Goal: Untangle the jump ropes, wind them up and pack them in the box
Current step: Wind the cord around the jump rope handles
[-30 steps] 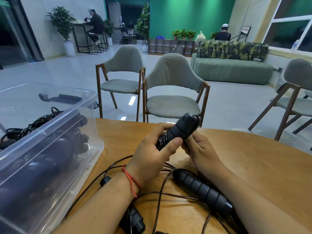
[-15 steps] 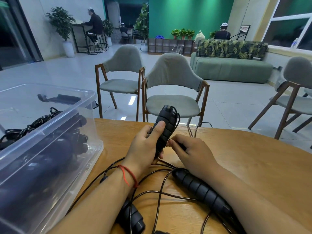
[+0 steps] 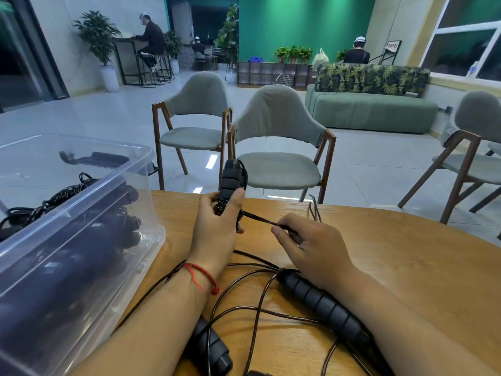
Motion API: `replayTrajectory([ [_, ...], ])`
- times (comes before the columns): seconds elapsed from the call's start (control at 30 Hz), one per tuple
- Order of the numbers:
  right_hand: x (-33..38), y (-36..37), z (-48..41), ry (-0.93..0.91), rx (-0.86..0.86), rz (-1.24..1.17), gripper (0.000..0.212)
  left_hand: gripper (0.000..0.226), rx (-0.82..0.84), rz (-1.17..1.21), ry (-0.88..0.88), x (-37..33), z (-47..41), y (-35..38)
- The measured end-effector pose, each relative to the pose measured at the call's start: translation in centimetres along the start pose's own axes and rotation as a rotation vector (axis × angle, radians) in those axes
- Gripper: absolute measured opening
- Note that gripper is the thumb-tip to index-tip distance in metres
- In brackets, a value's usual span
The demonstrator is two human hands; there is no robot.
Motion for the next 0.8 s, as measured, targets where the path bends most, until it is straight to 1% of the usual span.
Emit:
replayTrajectory([
  [0.1,0.3,-2.0,0.0,-0.050,-0.144,0.042,0.015,0.052,0.017,-0.091,0.035,-0.4,0.1,0.1],
  [0.2,2.1,-2.8,-0.1,-0.213,-0.205,0.151,0.014,0.052,0.099,-0.225,0.037,0.2,0.4,1.1],
  [0.27,2.8,-2.8,0.0,-0.294,-0.207,0.197,0.014,0.055,0.167,-0.311,0.011,0.7,0.7,2.0],
  [0.33,2.9,-2.7,0.0,-0.311,-0.218,0.197,0.016,0.057,0.233,-0.397,-0.005,0.8,1.4,2.8],
  [0.47,2.3,-2.9,0.1,-0.305,-0.232,0.194,0.018,0.036,0.357,-0.448,-0.020,0.7,2.7,4.1],
  [0.5,2.2,-2.9,0.1,-0.304,-0.226,0.196,0.018,0.035,0.386,-0.485,0.002,0.7,2.9,4.3],
  [0.53,2.1,-2.9,0.0,-0.306,-0.220,0.195,0.018,0.041,0.404,-0.537,0.030,0.6,3.0,4.5],
  [0.63,2.4,-3.0,0.0,-0.340,-0.196,0.191,0.016,0.062,0.408,-0.697,0.103,0.5,2.9,4.5],
  [0.8,2.9,-2.9,-0.5,-0.404,-0.106,0.181,0.012,0.056,0.383,-0.909,0.247,-0.3,2.7,4.6],
])
Point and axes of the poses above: each hand's wrist, its own z-axis away from the middle knuckle, its own y-axis out of the palm, x = y × z, the point moved 10 cm from there along -z, towards the middle knuckle, and after that the axes turned 6 degrees about z, right-handed, at the moved point
